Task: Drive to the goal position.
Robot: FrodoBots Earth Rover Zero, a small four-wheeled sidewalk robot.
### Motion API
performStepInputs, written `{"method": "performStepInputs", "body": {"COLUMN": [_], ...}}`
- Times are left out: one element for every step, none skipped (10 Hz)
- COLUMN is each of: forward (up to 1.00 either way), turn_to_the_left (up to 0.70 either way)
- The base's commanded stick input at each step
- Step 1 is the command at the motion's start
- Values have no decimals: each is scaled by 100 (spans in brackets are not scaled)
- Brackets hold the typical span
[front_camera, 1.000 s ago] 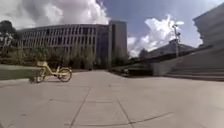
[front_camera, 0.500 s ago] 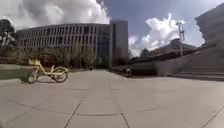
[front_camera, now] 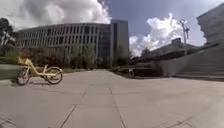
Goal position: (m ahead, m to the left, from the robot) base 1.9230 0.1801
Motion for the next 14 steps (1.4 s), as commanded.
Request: {"method": "performStepInputs", "body": {"forward": [100, 100, 100, 100, 100, 100, 100, 100, 100, 100, 100, 100, 100, 100], "turn_to_the_left": [1, 1, 1, 1, 1, 1, 1, 1, 1, 1, -2, -20, -38, -39]}}
